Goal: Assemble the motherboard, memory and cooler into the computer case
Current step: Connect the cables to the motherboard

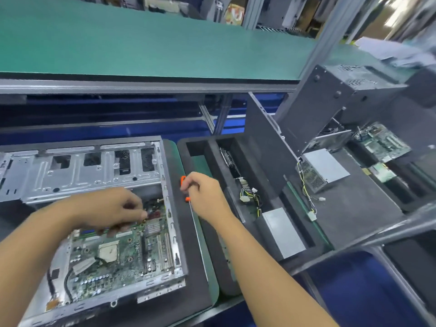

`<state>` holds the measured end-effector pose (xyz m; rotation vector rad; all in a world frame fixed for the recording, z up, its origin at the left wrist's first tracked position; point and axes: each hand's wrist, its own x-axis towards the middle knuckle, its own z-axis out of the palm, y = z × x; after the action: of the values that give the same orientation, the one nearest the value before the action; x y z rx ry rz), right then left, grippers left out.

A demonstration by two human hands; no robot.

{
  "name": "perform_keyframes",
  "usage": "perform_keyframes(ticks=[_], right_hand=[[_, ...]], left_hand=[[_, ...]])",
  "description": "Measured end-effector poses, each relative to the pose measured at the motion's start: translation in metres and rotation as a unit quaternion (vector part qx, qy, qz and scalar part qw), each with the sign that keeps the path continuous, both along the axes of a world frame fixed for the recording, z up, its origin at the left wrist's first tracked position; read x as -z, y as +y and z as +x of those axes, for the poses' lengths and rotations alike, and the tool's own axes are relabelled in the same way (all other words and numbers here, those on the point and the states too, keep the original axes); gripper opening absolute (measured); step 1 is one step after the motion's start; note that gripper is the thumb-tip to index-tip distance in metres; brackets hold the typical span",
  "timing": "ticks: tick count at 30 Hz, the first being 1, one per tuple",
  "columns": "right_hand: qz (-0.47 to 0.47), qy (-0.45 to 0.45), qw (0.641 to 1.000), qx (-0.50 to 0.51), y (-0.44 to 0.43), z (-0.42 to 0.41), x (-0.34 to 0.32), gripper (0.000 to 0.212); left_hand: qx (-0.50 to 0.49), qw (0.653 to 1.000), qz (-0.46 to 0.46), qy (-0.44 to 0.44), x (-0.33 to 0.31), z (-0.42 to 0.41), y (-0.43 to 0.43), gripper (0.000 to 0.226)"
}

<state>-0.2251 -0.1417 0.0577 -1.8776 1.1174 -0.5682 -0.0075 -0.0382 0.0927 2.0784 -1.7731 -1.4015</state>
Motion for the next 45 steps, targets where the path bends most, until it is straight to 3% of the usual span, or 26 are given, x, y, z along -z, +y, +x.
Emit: perform_keyframes(ticks=[2, 4, 8, 12, 18, 22, 25, 28, 32, 37, 40, 45], right_hand=[[0.024, 0.033, 0.999, 0.011, -0.009, -0.019, 0.009, 0.043], [0.043, 0.081, 0.996, 0.013, -0.019, -0.041, 0.02, 0.04], [0.102, 0.158, 0.981, 0.042, -0.041, -0.091, 0.043, 0.029], [0.149, 0.311, 0.939, 0.003, -0.066, -0.139, 0.066, 0.021], [0.123, 0.313, 0.937, 0.091, -0.091, -0.175, 0.082, 0.029], [0.158, 0.317, 0.931, 0.091, -0.105, -0.196, 0.08, 0.032], [0.095, 0.361, 0.923, 0.093, -0.112, -0.207, 0.08, 0.033], [0.026, 0.368, 0.928, 0.048, -0.115, -0.199, 0.088, 0.029], [-0.034, 0.357, 0.933, 0.026, -0.136, -0.169, 0.099, 0.043], [-0.051, 0.423, 0.899, -0.098, -0.178, -0.14, 0.104, 0.064], [-0.053, 0.485, 0.86, -0.151, -0.194, -0.134, 0.114, 0.054], [-0.045, 0.49, 0.863, -0.115, -0.206, -0.127, 0.128, 0.037]], left_hand=[[-0.023, 0.996, -0.061, 0.068, -0.006, -0.029, -0.015, 0.018], [-0.068, 0.98, -0.145, 0.114, -0.006, -0.057, -0.032, 0.022], [-0.077, 0.96, -0.262, 0.066, 0.002, -0.097, -0.067, 0.035], [0.016, 0.977, -0.209, -0.037, 0.019, -0.124, -0.1, 0.026], [0.115, 0.984, -0.098, -0.097, 0.055, -0.156, -0.129, 0.028], [0.095, 0.982, -0.071, -0.144, 0.073, -0.155, -0.136, 0.021], [0.043, 0.983, -0.083, -0.16, 0.082, -0.151, -0.138, 0.019], [0.026, 0.984, -0.078, -0.157, 0.087, -0.152, -0.138, 0.018], [0.019, 0.989, -0.069, -0.131, 0.091, -0.157, -0.136, 0.017], [0.037, 0.992, -0.059, -0.104, 0.098, -0.158, -0.133, 0.016], [0.046, 0.994, -0.052, -0.084, 0.101, -0.16, -0.134, 0.015], [0.04, 0.996, -0.049, -0.068, 0.104, -0.157, -0.137, 0.016]])
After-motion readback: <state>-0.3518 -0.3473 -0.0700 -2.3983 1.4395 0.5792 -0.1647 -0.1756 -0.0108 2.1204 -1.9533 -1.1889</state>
